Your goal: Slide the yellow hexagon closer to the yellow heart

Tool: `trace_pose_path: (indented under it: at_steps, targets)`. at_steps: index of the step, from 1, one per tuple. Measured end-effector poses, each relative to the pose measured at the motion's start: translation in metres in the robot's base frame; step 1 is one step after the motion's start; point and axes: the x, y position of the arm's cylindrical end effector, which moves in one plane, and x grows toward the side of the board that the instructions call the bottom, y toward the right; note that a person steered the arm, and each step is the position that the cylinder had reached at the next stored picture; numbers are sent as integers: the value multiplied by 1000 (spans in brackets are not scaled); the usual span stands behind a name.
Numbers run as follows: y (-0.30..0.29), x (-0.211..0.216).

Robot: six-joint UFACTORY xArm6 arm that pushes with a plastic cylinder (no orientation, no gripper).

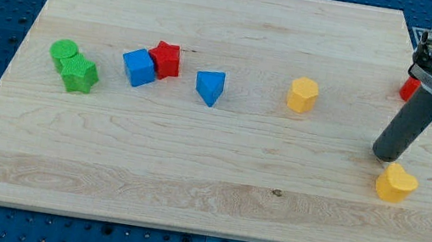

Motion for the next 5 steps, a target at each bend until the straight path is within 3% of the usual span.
trace_pose_path:
  at_steps: [1, 2, 3, 4, 5]
  targets:
    - [0, 7]
    - [0, 47]
    - [0, 47]
    - [-9, 19]
    - [-41, -60]
